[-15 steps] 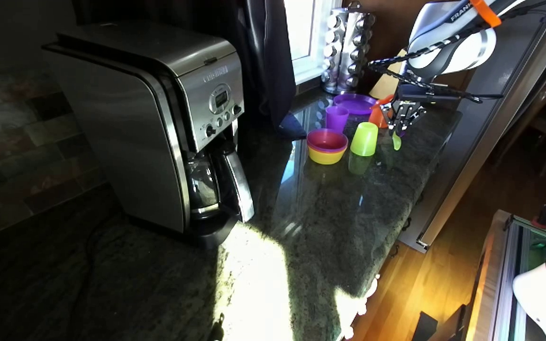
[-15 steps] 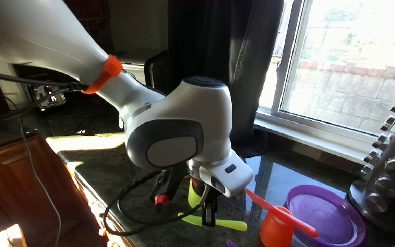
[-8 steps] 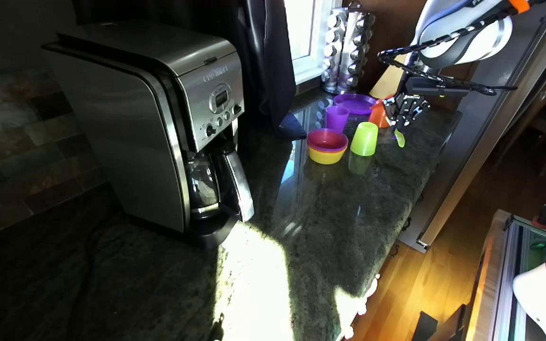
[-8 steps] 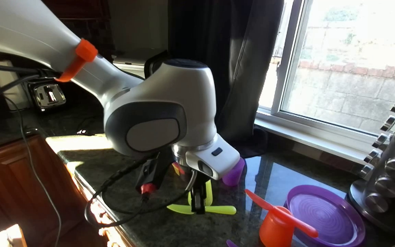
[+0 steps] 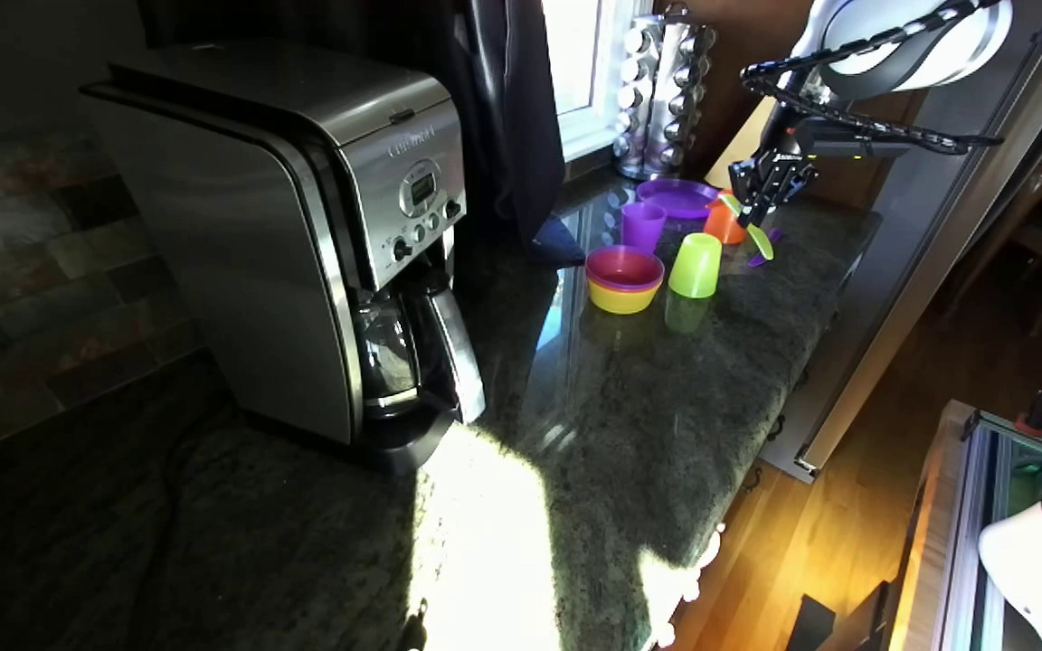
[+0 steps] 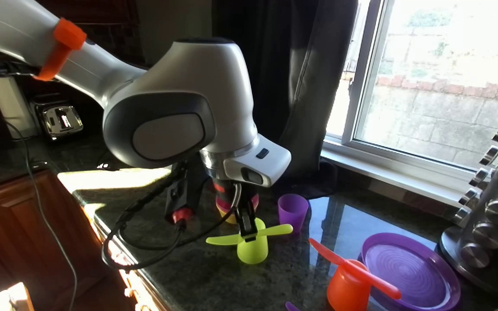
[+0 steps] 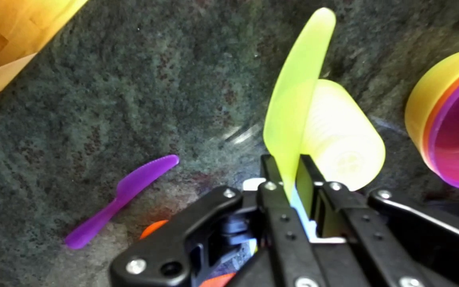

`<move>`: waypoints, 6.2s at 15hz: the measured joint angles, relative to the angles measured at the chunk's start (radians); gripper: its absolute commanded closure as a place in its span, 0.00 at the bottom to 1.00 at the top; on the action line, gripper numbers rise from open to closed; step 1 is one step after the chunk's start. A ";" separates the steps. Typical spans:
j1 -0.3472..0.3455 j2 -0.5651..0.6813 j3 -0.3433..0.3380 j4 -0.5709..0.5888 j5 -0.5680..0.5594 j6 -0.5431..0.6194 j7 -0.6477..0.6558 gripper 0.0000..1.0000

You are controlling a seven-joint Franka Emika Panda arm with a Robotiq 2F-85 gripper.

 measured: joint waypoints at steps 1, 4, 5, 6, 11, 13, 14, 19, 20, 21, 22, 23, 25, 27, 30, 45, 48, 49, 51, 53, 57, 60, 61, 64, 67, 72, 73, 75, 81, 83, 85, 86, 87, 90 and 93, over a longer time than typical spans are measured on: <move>0.001 -0.005 0.004 0.000 0.004 0.000 -0.013 0.96; 0.012 -0.008 0.015 0.000 0.021 0.000 -0.039 0.96; 0.017 -0.007 0.019 0.000 0.027 0.000 -0.045 0.96; 0.022 -0.006 0.022 0.000 0.034 0.000 -0.050 0.96; 0.039 0.010 0.034 0.012 0.044 0.000 -0.062 0.96; 0.039 0.021 0.034 0.022 0.044 0.000 -0.063 0.96; 0.039 0.027 0.034 0.028 0.044 0.000 -0.063 0.96; 0.039 0.068 0.034 0.066 0.044 0.000 -0.063 0.96; 0.039 0.077 0.034 0.074 0.044 0.000 -0.063 0.96; 0.039 0.085 0.034 0.080 0.044 0.000 -0.063 0.96; 0.039 0.093 0.034 0.087 0.044 0.000 -0.063 0.96; 0.039 0.102 0.034 0.094 0.044 0.000 -0.063 0.96; 0.040 0.120 0.034 0.106 0.044 0.000 -0.063 0.96; 0.043 0.138 0.034 0.118 0.044 0.000 -0.063 0.96; 0.048 0.155 0.035 0.128 0.044 0.000 -0.061 0.96; 0.052 0.164 0.045 0.128 0.044 0.000 -0.054 0.96; 0.052 0.164 0.045 0.128 0.044 0.000 -0.051 0.96; 0.052 0.164 0.045 0.128 0.044 0.000 -0.050 0.96; 0.052 0.165 0.045 0.129 0.044 0.000 -0.049 0.96; 0.052 0.165 0.045 0.130 0.044 0.000 -0.049 0.96; 0.052 0.169 0.045 0.134 0.044 0.000 -0.049 0.96; 0.052 0.176 0.045 0.140 0.044 0.000 -0.048 0.96; 0.052 0.178 0.045 0.141 0.044 0.000 -0.048 0.96; 0.052 0.184 0.045 0.146 0.044 0.000 -0.048 0.96; 0.052 0.189 0.045 0.149 0.044 0.000 -0.048 0.89; 0.052 0.191 0.045 0.150 0.044 0.000 -0.046 0.49; 0.052 0.191 0.045 0.150 0.044 0.000 -0.046 0.40; 0.052 0.191 0.045 0.150 0.044 0.000 -0.045 0.31; 0.052 0.191 0.045 0.150 0.044 0.000 -0.044 0.60; 0.052 0.191 0.045 0.150 0.044 0.000 -0.044 0.42; 0.052 0.190 0.044 0.151 0.044 0.001 -0.043 0.25; 0.051 0.190 0.043 0.153 0.044 0.005 -0.043 0.19; 0.050 0.189 0.040 0.154 0.044 0.014 -0.044 0.10; 0.041 0.188 0.023 0.157 0.054 0.052 -0.084 0.00; 0.032 0.192 0.004 0.158 0.080 0.088 -0.188 0.00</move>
